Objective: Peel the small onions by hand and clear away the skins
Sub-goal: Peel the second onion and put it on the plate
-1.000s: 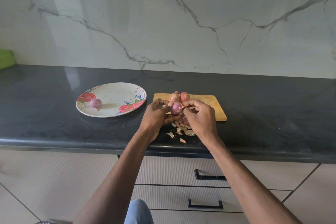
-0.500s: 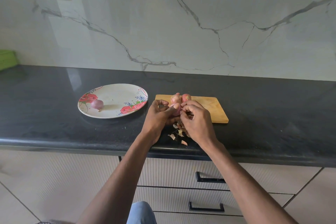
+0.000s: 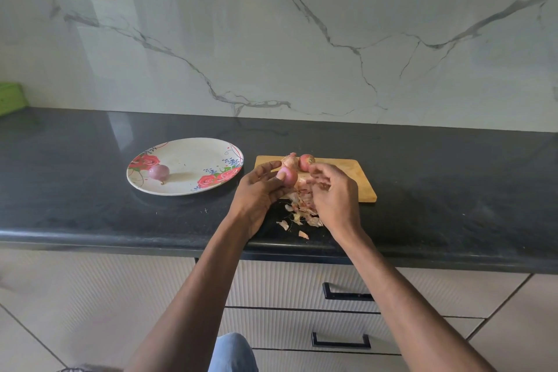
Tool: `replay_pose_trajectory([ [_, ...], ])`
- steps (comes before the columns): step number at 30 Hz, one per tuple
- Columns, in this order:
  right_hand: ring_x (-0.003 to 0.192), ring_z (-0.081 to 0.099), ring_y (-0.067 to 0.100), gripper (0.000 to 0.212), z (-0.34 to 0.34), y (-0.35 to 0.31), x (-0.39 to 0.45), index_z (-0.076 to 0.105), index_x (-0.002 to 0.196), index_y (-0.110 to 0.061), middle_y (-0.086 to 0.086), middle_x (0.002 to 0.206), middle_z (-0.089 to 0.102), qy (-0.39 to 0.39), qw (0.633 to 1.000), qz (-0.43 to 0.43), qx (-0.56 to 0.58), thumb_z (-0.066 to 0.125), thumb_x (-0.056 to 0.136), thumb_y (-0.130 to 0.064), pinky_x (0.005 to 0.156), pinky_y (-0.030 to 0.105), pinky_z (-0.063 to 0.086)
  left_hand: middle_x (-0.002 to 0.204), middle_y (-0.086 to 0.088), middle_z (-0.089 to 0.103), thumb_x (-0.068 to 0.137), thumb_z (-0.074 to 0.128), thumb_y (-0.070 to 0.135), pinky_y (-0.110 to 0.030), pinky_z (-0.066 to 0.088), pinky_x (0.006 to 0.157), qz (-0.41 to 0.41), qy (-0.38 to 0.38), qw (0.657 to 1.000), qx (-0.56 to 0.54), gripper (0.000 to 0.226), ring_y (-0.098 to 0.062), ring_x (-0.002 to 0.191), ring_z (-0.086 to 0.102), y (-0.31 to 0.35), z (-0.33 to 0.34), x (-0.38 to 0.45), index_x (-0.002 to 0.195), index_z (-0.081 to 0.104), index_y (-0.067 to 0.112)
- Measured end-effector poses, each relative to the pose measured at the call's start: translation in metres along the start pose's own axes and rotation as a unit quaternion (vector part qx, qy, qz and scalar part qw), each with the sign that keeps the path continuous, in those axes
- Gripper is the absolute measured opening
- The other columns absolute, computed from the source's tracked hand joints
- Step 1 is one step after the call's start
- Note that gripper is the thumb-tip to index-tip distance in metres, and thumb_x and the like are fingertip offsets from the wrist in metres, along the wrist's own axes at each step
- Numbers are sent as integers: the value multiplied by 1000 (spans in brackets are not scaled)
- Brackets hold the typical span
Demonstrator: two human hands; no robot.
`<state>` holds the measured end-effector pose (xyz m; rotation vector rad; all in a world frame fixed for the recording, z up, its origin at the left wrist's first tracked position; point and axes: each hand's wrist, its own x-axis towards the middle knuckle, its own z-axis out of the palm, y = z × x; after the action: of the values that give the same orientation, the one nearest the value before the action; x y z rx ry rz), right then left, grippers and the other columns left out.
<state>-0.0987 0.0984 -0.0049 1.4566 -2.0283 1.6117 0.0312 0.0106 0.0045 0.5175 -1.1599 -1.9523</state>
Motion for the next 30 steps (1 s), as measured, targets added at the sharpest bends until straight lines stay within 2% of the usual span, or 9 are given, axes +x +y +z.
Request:
replay_pose_trajectory([
  [2, 93, 69, 4, 25, -1, -1, -2, 78, 109, -10, 2, 106, 77, 4, 1000, -14, -2, 70, 88, 2, 85, 19, 57, 103, -14, 74, 96, 60, -2, -34, 60, 87, 1, 2, 1000, 6, 18, -24, 92, 73, -1, -1, 0, 113, 61, 2],
  [6, 87, 67, -2, 23, -3, -7, -4, 77, 112, -10, -8, 102, 75, -8, 999, -7, 30, 75, 89, -13, 79, 6, 51, 111, -17, 72, 99, 56, 1, -37, 61, 88, -4, -29, 999, 31, 20, -25, 98, 72, -1, -2, 0, 119, 61, -1],
  [11, 89, 68, 4, 29, -5, -8, -2, 76, 114, -12, -9, 104, 71, -27, 998, -10, 54, 79, 85, -9, 79, 8, 51, 116, -18, 70, 98, 52, -5, -39, 58, 94, -17, -41, 998, 44, 26, -25, 101, 70, 0, -2, 0, 121, 63, -1],
  [15, 88, 68, 4, 20, -2, -5, -1, 79, 105, -10, -1, 103, 76, -35, 999, -8, 33, 78, 85, -8, 78, 5, 49, 122, -20, 69, 94, 55, -10, -39, 58, 95, -15, -39, 998, 45, 33, -27, 103, 70, -1, -3, 1, 124, 64, -1],
  [18, 84, 68, 2, 18, -2, -5, 0, 78, 104, -10, -1, 99, 76, -34, 998, 22, 43, 77, 86, -9, 76, 9, 52, 122, -19, 69, 91, 58, -13, -40, 55, 100, -15, -32, 998, 48, 35, -28, 108, 69, -1, -2, 0, 121, 64, 2],
  [20, 80, 67, -4, 19, -3, -6, 1, 78, 106, -9, -3, 97, 76, -38, 997, 39, 49, 77, 87, -12, 73, 7, 51, 121, -19, 70, 89, 60, -12, -39, 55, 100, -18, -35, 998, 50, 34, -28, 109, 69, 0, -2, -1, 120, 65, 3],
  [24, 86, 68, 1, 23, -4, -6, 3, 77, 110, -9, -3, 100, 77, -45, 994, 77, 63, 76, 89, -19, 75, 6, 50, 117, -18, 72, 88, 69, -1, -42, 55, 99, -15, -46, 996, 75, 36, -26, 105, 70, -2, -1, -1, 124, 64, 3],
  [27, 82, 70, 3, 18, -4, -6, 4, 80, 103, -10, -6, 89, 77, -40, 991, 104, 75, 77, 87, -19, 73, 16, 55, 115, -17, 73, 89, 71, 2, -44, 54, 100, -8, -40, 994, 106, 37, -26, 104, 71, -4, -1, -1, 124, 63, 3],
  [30, 77, 70, 1, 12, -5, -5, 4, 82, 94, -10, -11, 77, 74, -40, 987, 123, 95, 79, 84, -16, 69, 18, 55, 112, -15, 74, 89, 72, 3, -45, 54, 100, 3, -43, 990, 136, 35, -27, 105, 71, -5, -1, -1, 123, 64, 3],
])
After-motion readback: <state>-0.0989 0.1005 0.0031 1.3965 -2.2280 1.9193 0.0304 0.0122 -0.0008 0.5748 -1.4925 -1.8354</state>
